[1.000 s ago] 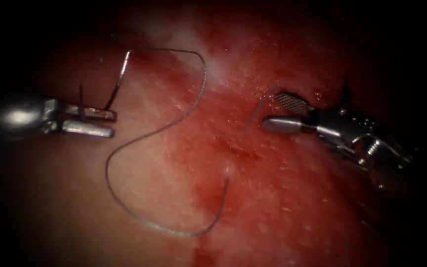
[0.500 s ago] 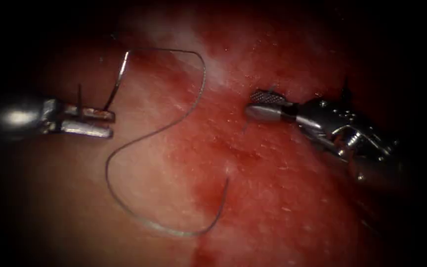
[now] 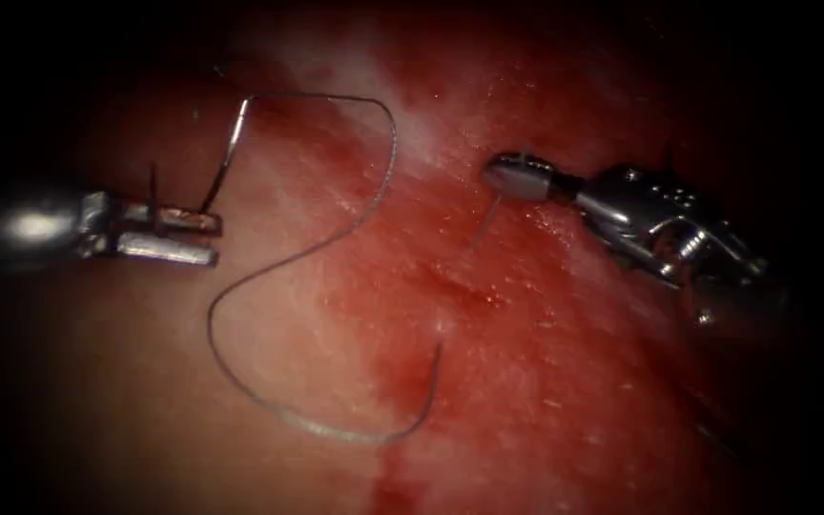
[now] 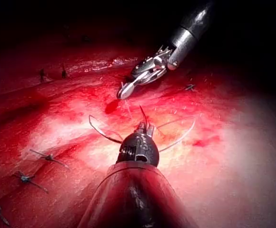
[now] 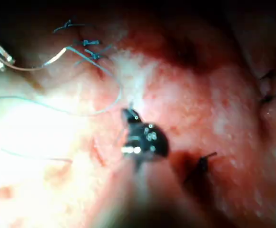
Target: Wound Closure
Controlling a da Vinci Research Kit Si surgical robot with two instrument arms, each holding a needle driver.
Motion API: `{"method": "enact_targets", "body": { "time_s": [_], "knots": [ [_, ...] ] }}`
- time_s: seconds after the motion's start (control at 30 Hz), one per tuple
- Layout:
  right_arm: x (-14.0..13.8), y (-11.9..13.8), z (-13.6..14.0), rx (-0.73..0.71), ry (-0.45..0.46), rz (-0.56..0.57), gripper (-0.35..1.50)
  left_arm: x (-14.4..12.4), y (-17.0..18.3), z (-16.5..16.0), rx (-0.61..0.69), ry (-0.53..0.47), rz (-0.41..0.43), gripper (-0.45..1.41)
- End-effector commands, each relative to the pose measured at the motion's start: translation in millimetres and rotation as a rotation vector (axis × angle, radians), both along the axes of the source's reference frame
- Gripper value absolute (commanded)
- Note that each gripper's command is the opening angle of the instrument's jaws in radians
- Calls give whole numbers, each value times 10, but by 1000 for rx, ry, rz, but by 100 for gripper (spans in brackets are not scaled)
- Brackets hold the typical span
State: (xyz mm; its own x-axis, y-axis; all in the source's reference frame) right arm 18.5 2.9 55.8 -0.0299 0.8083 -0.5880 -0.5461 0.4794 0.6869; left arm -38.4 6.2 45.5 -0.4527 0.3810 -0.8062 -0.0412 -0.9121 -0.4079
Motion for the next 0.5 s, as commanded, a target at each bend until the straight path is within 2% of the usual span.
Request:
{"method": "enact_targets", "body": {
  "time_s": [0.03,0.13,0.17,0.23,0.27,0.37,0.5],
  "knots": [
    [8,2,4,-3,5,0,-35,-6,-2,5,0,0,0,-45],
    [8,3,4,-6,9,4,-32,-6,-2,5,0,0,0,-45],
    [9,3,4,-6,6,7,22,-6,-2,5,0,0,0,-45],
    [9,4,4,-7,16,4,88,-6,-2,5,0,-1,0,-45],
    [8,4,3,-10,21,6,111,-5,-2,5,0,-1,1,-45],
    [3,0,1,-33,35,1,128,-4,-1,7,0,-2,2,-45],
    [-11,-5,-10,-37,43,-13,128,5,3,18,5,-4,5,-45]
  ]
}}
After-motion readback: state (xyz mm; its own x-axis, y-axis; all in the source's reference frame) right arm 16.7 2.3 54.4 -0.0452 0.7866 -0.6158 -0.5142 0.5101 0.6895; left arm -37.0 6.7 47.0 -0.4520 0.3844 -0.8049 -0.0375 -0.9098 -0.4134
